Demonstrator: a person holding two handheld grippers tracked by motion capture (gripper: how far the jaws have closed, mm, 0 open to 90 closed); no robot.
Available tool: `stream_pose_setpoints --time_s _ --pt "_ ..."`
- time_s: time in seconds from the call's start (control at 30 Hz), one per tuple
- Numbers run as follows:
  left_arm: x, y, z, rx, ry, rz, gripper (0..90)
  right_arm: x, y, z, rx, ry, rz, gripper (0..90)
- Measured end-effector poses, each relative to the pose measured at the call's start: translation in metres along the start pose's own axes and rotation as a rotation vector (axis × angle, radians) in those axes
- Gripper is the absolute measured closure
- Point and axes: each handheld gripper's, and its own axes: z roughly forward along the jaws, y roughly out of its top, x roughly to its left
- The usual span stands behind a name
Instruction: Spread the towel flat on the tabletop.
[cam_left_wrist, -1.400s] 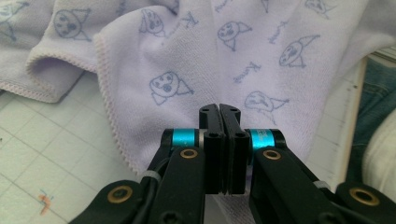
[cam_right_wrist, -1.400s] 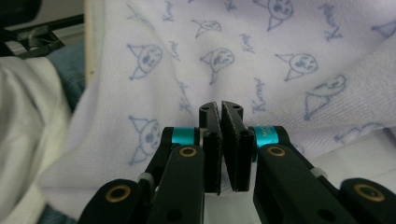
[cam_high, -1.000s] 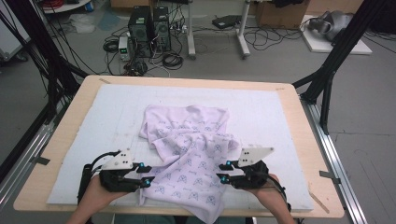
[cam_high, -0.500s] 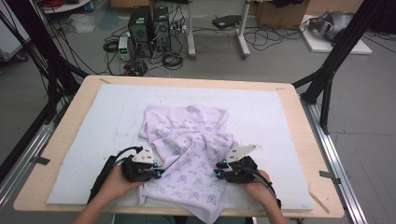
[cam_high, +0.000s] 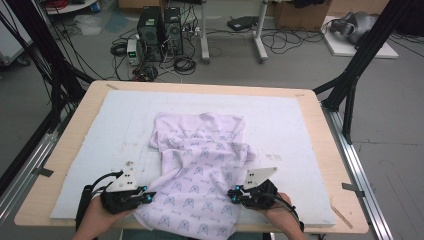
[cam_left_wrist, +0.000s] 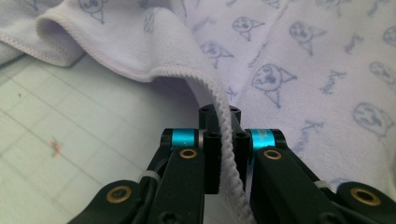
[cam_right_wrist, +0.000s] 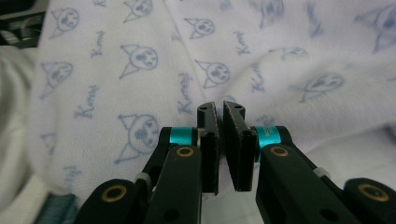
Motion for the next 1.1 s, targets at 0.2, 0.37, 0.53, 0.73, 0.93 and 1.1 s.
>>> stream_pose_setpoints --time_s 0.2,0.37,0.53,0.73,0.93,1.1 --pt "-0.006 -0.002 -0.013 -0.001 0.005 -0.025 57.4 0.015 0.013 -0.018 -0.054 0.019 -0.035 76.8" --pt "0.006 0.013 -0.015 -0.065 0.017 -0.041 50.1 -0.001 0.016 -0.033 -0.086 -0.049 -0.008 71.1" --pt "0.011 0.034 0.002 -0.069 0.000 0.009 56.3 -0.012 0.005 -0.018 -0.035 -0.067 0.011 69.5" --pt "0.021 0.045 0.042 0.009 0.006 0.043 62.0 -0.017 -0.002 -0.005 -0.008 -0.076 0.021 66.3" --pt "0.029 0.043 0.065 0.092 -0.019 0.060 78.2 -0.019 -0.008 -0.013 -0.029 -0.097 0.039 64.2" --pt "0.023 0.042 0.053 0.086 0.037 0.085 85.6 -0.018 -0.011 -0.016 -0.030 -0.099 0.039 63.5"
